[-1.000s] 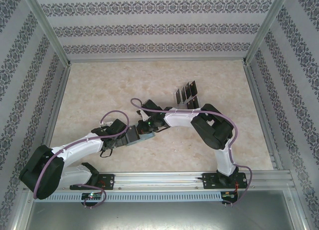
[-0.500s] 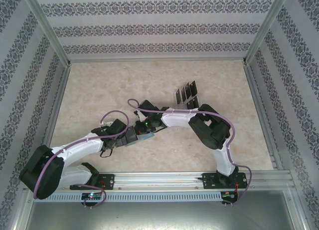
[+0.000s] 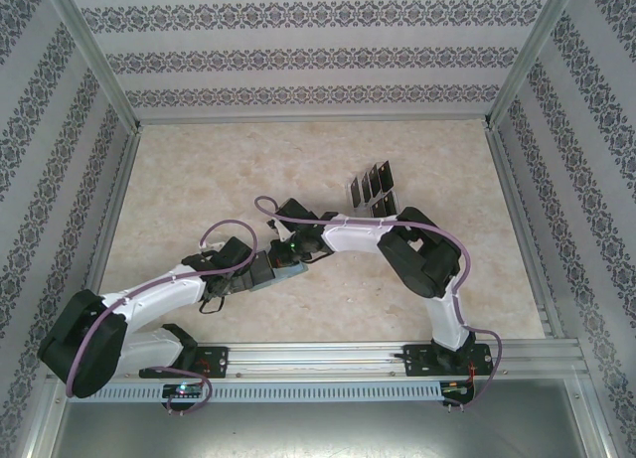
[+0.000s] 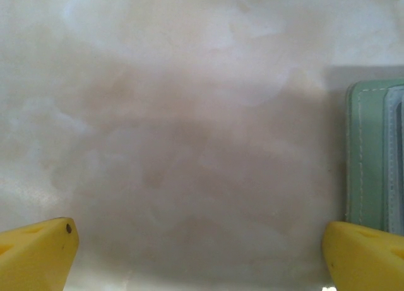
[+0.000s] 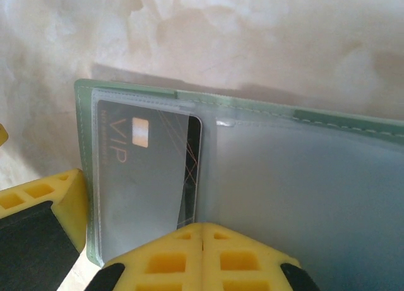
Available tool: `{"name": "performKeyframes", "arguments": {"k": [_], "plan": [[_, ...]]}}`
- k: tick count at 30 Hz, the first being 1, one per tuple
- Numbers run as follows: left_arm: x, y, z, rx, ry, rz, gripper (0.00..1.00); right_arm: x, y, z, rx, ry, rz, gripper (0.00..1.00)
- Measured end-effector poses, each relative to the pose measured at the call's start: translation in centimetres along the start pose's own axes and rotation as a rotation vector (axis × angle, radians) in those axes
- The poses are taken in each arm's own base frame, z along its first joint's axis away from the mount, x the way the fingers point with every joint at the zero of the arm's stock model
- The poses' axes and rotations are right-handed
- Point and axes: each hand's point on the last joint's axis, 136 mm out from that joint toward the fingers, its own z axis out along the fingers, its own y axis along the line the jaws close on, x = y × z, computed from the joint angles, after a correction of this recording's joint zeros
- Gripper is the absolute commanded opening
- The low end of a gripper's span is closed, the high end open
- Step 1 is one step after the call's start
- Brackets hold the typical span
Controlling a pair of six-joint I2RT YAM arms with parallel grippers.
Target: Put the credit cards into the card holder
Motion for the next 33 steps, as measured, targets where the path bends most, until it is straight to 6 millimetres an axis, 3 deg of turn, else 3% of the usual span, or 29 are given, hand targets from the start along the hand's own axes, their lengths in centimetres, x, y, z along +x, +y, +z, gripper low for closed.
{"name": "performKeyframes", "arguments": {"k": [6,16,24,33], "plan": [[-0.8,-0.1,-0.7,0.020,-0.031,-0.020,1.00,-1.2,-0.2,-1.5,0.011,-0.037,-0.016,0.00],[-3.4,1.1,-1.0,0.001,-0.060,-0.097,1.00,-1.4,-0.5,-1.5,0.028,-0.040,-0.028,0.00],[-4.1,0.4,-1.1,0.008,-0.056,-0.073,1.00,-1.3,-2.8,-1.0,0.063,-0.045,0.006,0.00],[-4.5,0.0,-1.3,0.018,-0.060,-0.050,1.00,-1.5,-5.1,-2.7,0.099,-0.095,0.065,0.00]]}}
